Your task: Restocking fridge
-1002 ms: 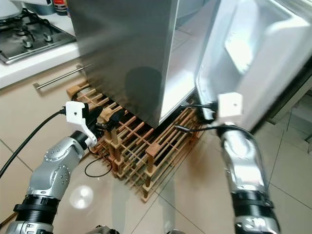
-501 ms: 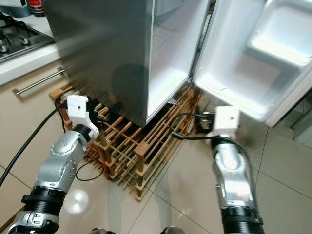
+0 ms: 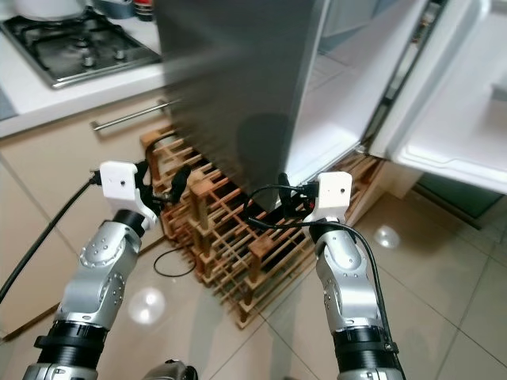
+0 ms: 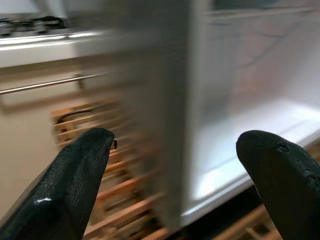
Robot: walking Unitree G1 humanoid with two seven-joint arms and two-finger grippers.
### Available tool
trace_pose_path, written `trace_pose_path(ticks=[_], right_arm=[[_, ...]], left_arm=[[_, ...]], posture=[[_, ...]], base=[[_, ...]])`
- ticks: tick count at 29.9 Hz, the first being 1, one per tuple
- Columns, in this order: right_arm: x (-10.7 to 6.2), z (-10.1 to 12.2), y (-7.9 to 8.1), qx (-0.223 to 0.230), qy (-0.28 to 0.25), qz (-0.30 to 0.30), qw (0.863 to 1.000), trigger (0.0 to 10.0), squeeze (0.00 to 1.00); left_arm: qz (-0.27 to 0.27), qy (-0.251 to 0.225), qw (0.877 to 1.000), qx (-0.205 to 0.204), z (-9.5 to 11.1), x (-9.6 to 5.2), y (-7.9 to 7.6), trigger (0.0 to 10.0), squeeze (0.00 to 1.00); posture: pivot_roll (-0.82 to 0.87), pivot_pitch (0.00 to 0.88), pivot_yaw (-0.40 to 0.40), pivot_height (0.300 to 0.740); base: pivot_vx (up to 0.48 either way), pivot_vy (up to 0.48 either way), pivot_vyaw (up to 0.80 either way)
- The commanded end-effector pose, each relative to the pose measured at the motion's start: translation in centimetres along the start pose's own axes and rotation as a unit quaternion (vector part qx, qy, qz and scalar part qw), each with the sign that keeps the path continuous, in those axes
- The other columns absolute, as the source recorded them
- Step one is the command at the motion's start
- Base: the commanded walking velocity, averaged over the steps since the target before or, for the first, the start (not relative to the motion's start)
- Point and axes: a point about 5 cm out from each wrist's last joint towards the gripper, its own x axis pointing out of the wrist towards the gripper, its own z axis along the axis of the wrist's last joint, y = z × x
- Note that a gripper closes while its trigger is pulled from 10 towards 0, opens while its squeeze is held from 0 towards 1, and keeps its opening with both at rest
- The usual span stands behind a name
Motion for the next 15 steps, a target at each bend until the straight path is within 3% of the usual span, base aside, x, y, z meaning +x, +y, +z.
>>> trace_pose_path(ticks=[1,4,9,12,15], right_arm=[[0.3,0.2,0.4,-0.001,-0.009,0.005,1.0,10.0,0.0],[0.3,0.6,0.4,0.005,-0.019,-0.004,1.0,10.0,0.0],[0.4,0.4,0.5,-0.001,-0.02,0.003,1.0,10.0,0.0],[0.8,0.5,0.2,0.004,-0.028,-0.006,1.0,10.0,0.0],[0.8,0.0,-0.2,0.008,-0.025,-0.02,0.999,10.0,0.0]], left_arm=[[-0.01,0.005,1.0,0.011,-0.2,-0.1,-0.2,10.0,0.0],[-0.004,0.001,1.0,-0.014,0.3,0.5,-0.4,10.0,0.0],[-0.014,-0.004,1.0,-0.019,0.5,0.9,-1.0,10.0,0.0],[0.005,0.0,1.0,0.012,0.6,1.2,-0.6,10.0,0.0],[0.06,0.016,0.992,0.107,0.5,1.2,1.1,10.0,0.0]], posture=[[-0.03,0.0,-0.018,0.74],[-0.04,0.0,-0.003,0.74],[-0.04,0.0,0.009,0.74],[-0.03,0.0,0.027,0.74],[-0.01,0.0,0.039,0.74]], base=[[-0.251,0.412,0.68],[-0.255,0.41,0.67],[-0.306,0.351,0.65],[0.0,0.0,0.64],[0.0,0.0,0.64]])
